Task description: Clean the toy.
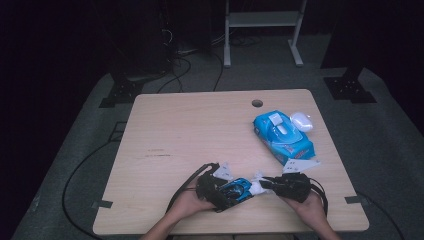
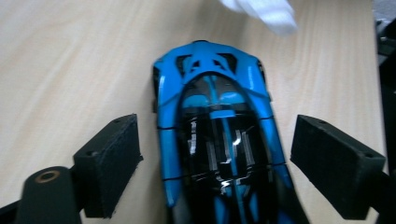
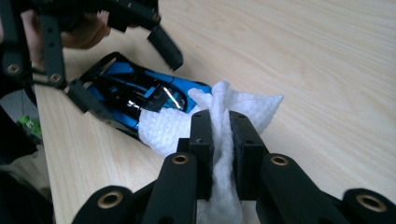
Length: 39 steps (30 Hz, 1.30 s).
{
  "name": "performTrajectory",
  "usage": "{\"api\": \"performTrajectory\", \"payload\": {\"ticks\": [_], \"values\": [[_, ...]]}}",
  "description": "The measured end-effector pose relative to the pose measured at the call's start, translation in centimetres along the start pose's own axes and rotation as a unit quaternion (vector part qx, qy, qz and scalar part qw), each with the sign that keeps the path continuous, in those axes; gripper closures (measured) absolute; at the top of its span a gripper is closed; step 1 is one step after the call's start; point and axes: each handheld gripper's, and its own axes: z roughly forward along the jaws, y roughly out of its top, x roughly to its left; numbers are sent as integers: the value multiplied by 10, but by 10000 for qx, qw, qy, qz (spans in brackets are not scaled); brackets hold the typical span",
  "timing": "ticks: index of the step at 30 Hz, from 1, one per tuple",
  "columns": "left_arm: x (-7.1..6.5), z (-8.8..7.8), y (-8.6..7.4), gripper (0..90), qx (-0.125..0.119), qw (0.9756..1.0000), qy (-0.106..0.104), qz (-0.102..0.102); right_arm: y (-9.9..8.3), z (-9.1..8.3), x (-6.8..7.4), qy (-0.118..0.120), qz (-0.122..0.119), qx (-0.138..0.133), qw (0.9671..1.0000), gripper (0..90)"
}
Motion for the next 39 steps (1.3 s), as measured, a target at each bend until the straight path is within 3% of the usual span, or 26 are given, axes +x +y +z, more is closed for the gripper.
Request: {"api": "performTrajectory", "payload": {"ticks": [3,6,10,12,22,30,39], "values": [[-3,6,1,145,191,9996,110,175,0,-3,-2,-33,34,-59,10000,802],[-4,11,0,147,295,9993,171,174,1,-4,-3,-68,35,-109,9999,802],[-4,14,-1,156,320,9990,257,169,0,-6,-5,-92,81,-128,9998,801],[-4,15,-2,218,328,9989,266,224,-1,-6,-6,-91,93,-136,9998,801],[-3,14,-1,243,328,9991,255,81,-2,-4,-6,-69,103,-109,9999,801],[-3,10,0,277,354,9987,254,261,-2,-5,-6,-60,113,-126,9998,801],[-5,10,1,280,374,9984,282,331,-2,-6,-6,-59,134,-149,9998,801]]}}
